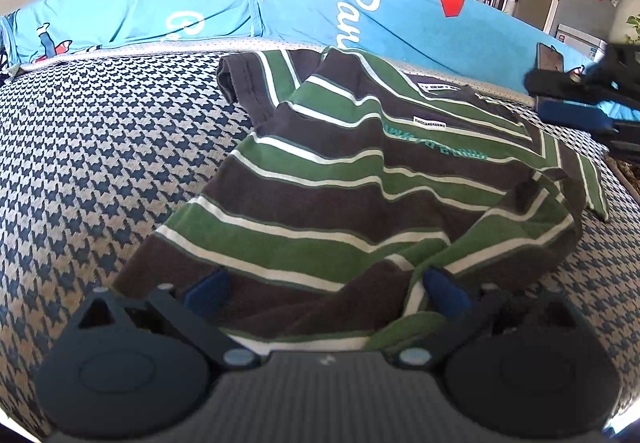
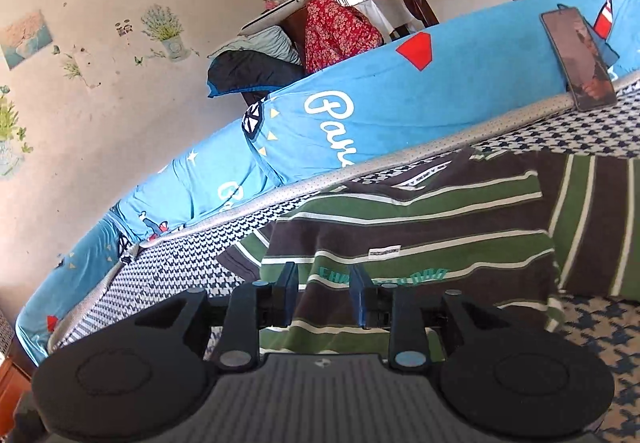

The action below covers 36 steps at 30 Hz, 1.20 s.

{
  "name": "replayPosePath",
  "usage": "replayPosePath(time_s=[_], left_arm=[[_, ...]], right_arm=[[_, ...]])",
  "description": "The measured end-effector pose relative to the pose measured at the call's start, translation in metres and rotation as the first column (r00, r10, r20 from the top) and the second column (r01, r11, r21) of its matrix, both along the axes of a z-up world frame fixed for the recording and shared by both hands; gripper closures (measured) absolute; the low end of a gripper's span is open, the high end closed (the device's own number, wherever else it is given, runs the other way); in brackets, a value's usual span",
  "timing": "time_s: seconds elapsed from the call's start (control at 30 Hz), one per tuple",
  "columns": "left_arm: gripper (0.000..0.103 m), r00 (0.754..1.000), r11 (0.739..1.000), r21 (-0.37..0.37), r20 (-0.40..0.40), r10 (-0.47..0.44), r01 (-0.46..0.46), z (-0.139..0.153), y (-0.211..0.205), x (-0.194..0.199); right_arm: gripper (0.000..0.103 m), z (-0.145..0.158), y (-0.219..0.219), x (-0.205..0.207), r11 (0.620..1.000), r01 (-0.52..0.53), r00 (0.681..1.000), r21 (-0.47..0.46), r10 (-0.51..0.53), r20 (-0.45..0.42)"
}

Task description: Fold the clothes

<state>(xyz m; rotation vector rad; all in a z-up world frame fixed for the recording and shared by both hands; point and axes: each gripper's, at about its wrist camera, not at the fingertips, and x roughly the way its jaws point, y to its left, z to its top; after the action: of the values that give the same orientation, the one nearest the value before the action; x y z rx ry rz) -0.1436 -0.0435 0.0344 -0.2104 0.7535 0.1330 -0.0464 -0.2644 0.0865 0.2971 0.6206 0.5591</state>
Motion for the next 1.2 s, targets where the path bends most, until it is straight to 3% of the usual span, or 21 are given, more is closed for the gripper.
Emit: replayPosePath(time_s=[0.07,0.4,0.6,0.8,0.87,1.0,1.13,1.2], left_arm=[[0.0,1.0,1.0,-0.003,0.0,0.012,-0.012,0.0,0.001,0.002],[0.0,0.998,0.998,0.01,-0.003,0.057,-0.057,-0.001,0.0,0.008],[0.0,0.998,0.998,0.019,-0.001,0.06,-0.06,-0.002,-0.001,0.009],[0.0,0.999,0.999,0.008,-0.001,0.054,-0.054,-0.002,0.001,0.008],[0.0,0.999,0.999,0.012,-0.003,0.047,-0.047,-0.002,0.001,0.008],[0.0,0.999,0.999,0.026,-0.002,0.038,-0.037,-0.002,-0.001,0.007],[0.0,0.999,0.999,0.011,0.004,0.044,-0.044,-0.001,0.0,0.005],[0.0,0.999,0.999,-0.006,0.007,0.049,-0.049,0.001,0.001,0.003]], right_arm=[[0.074,0.005,-0.008,-0.007,1.0,-0.009,1.0,-0.027,0.009,0.025],[0.059,-0.018,-0.058,-0.02,0.995,0.033,0.995,-0.097,-0.042,-0.089],[0.053,-0.03,-0.04,-0.017,0.991,-0.041,0.991,-0.13,0.024,-0.128],[0.052,-0.039,-0.017,-0.022,0.966,-0.088,0.994,-0.242,0.069,-0.084],[0.058,-0.038,-0.013,-0.026,0.957,-0.104,0.994,-0.272,0.09,-0.063],[0.085,-0.031,-0.021,-0.03,0.964,-0.119,0.992,-0.238,0.104,-0.076],[0.094,-0.022,-0.03,-0.043,0.974,-0.116,0.993,-0.192,0.107,-0.057],[0.096,-0.021,-0.037,-0.045,0.987,-0.111,0.991,-0.112,0.103,-0.081]])
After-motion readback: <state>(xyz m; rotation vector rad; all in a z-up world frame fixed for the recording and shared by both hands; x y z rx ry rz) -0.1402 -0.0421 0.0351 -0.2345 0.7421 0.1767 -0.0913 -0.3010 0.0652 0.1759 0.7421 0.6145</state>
